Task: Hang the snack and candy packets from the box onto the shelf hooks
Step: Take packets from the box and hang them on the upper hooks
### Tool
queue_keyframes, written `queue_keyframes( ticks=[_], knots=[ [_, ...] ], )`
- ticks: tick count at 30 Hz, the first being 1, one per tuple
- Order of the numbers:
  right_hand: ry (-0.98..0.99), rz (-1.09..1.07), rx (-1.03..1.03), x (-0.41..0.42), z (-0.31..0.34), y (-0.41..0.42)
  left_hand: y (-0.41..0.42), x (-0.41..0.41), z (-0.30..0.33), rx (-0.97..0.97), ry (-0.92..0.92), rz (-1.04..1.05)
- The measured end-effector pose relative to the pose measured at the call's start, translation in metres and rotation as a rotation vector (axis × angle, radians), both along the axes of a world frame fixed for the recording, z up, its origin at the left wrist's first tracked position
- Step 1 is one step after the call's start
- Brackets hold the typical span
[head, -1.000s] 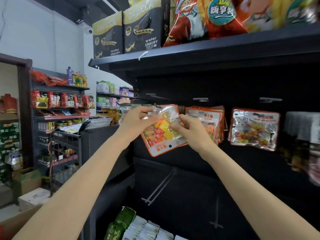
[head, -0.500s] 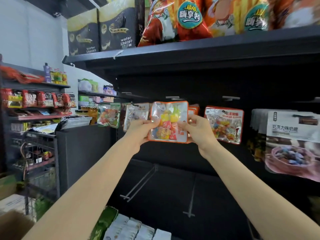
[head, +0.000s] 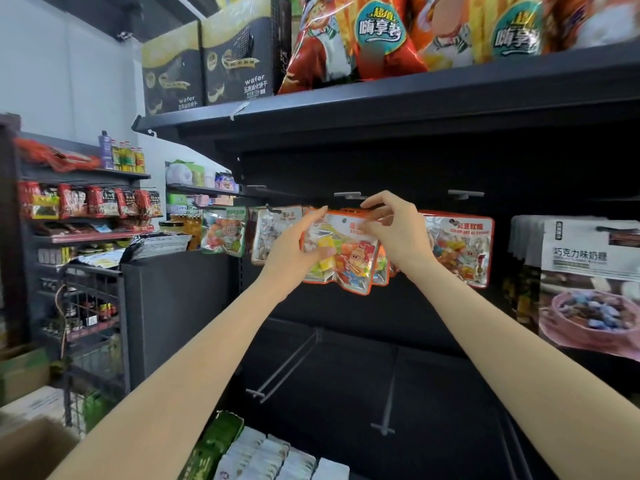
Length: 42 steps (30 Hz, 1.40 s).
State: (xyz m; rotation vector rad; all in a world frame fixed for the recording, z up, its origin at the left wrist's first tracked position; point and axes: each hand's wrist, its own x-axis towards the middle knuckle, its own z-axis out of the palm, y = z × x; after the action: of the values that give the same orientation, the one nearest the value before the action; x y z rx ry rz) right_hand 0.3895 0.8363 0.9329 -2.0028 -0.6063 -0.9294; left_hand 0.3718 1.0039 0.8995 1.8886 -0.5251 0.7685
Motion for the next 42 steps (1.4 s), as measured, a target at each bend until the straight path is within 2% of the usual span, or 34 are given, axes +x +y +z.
queue_keyframes(
  ticks=[6,18,24,31,35,39,42],
  knots=[
    [-0.028,-0.063,-0.045,0.004,-0.006,0.006,-0.004,0.007,-0.001,-0.048,0.077,0.003],
    [-0.216,-0.125,0.029,0.01,-0.026,0.009,-0.005,0.007,0.004,0.075,0.13,0.012],
    [-0.234,-0.135,0.039,0.012,-0.027,0.007,-0.008,0.006,0.006,0.195,0.077,0.126],
    [-0.186,-0.158,0.012,0.02,-0.022,0.008,-0.012,0.008,0.008,0.148,0.144,0.102],
    [-0.182,-0.207,-0.067,0.024,-0.03,0.005,-0.019,0.015,0.007,0.221,0.116,0.203],
    [-0.352,-0.421,-0.274,0.029,-0.036,0.003,-0.024,0.022,0.003,0.252,0.032,0.334],
    [-0.469,-0.452,-0.295,0.026,-0.039,0.003,-0.025,0.024,-0.003,0.293,-0.104,0.423]
  ],
)
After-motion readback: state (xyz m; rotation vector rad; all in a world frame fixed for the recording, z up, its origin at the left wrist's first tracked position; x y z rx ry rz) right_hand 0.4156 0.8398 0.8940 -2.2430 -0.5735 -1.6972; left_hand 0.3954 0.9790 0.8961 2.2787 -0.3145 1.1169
